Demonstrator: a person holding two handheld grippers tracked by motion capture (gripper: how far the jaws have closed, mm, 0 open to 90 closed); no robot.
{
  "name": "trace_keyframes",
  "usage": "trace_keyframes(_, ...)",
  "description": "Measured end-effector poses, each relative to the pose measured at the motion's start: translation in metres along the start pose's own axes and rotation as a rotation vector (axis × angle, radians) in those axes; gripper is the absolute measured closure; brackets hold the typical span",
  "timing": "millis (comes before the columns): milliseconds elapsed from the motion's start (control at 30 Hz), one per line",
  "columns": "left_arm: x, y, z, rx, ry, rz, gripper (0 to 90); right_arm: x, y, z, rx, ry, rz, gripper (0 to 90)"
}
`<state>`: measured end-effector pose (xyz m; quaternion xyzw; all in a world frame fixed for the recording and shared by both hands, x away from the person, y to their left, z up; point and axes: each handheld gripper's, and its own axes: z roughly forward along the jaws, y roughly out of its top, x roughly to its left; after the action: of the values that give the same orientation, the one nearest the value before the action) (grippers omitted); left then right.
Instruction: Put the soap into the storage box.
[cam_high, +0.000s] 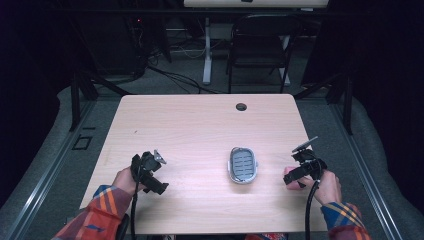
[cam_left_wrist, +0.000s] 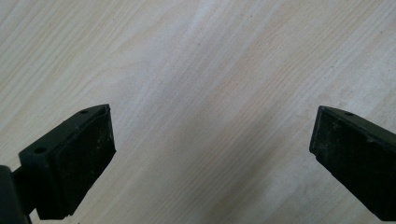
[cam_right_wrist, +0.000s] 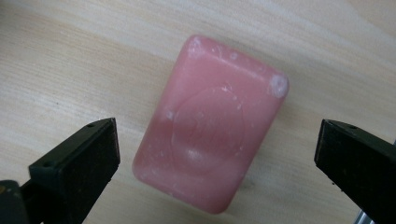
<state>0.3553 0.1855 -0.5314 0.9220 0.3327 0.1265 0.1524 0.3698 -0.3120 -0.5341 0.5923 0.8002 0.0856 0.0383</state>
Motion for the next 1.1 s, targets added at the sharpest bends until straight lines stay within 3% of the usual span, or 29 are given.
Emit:
trace_keyframes(300, -0.0001, -0.0016, -0.0006, 0.003, 0.004, 0.009, 0.0, 0.0056, 0.0100, 0.0057, 0.018, 0.002, -0.006, 0.1)
trace_keyframes(367, -0.0003, -0.0011, -0.0004, 0.006, 0.007, 0.013, 0.0, 0.0071, 0.0092, 0.0072, -0.009, 0.006, 0.016, 3.0)
trace_keyframes(500, -0.0013, 0.0004, -0.0004, 0.004, 0.008, 0.016, 0.0, 0.0040, 0.0100, 0.0061, 0.043, 0.005, -0.009, 16.1)
trace_keyframes(667, -0.0027, 0.0018, 0.0003, 0.002, 0.006, 0.027, 0.0, 0.0060, 0.0074, 0.0068, 0.007, 0.006, 0.015, 15.3)
trace_keyframes(800, -0.0028, 0.0027, 0.0014, 0.007, 0.006, 0.030, 0.0, 0.0024, 0.0082, 0.0066, 0.043, 0.006, 0.001, 22.5)
trace_keyframes(1033, -0.0035, 0.0032, 0.0020, 0.008, 0.011, 0.031, 0.1, 0.0013, 0.0075, 0.0084, 0.038, 0.019, 0.006, 27.3)
trace_keyframes(1100, -0.0033, 0.0034, 0.0010, 0.005, 0.007, 0.031, 0.1, 0.0002, 0.0066, 0.0105, 0.033, 0.034, 0.013, 33.2)
